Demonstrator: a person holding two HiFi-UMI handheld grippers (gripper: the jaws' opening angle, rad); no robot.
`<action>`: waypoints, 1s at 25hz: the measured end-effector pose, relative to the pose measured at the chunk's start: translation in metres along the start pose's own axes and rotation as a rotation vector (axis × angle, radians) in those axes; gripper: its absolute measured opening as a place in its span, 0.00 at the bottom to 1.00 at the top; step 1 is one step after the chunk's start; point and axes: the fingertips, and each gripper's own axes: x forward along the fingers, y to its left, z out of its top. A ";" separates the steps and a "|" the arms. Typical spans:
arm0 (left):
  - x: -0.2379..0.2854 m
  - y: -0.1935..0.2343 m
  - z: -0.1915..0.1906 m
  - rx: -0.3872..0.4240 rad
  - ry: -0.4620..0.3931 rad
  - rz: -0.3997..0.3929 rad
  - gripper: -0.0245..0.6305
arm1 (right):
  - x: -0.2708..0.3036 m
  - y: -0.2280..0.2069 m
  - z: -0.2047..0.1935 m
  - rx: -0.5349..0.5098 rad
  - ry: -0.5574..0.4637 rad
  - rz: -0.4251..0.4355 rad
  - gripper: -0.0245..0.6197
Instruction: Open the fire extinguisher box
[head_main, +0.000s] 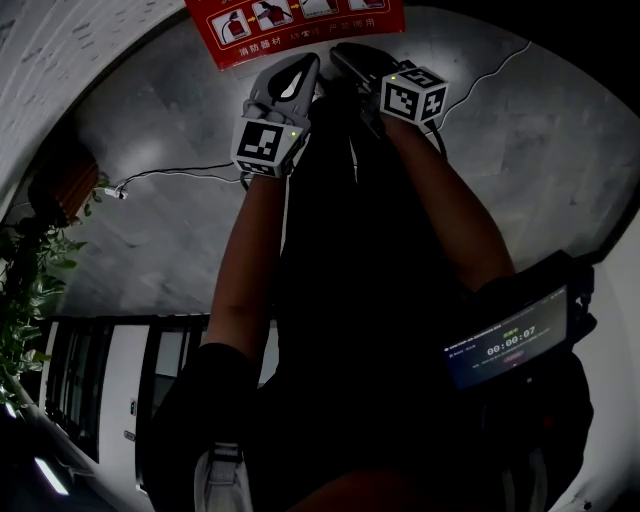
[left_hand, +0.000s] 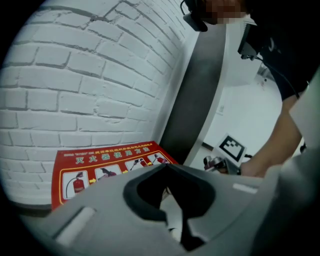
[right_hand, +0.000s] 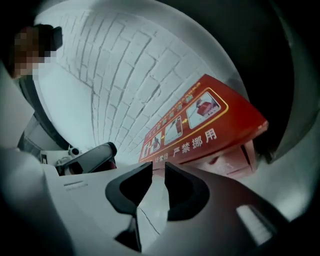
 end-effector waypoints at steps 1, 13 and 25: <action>0.001 -0.001 -0.003 -0.003 0.005 -0.001 0.04 | 0.001 -0.004 -0.002 0.053 -0.005 0.010 0.16; -0.006 -0.011 -0.001 -0.015 0.003 -0.010 0.04 | 0.017 -0.021 -0.004 0.431 -0.056 0.107 0.26; -0.002 -0.005 -0.011 -0.024 0.006 0.001 0.04 | 0.027 -0.043 -0.003 0.516 -0.098 0.087 0.22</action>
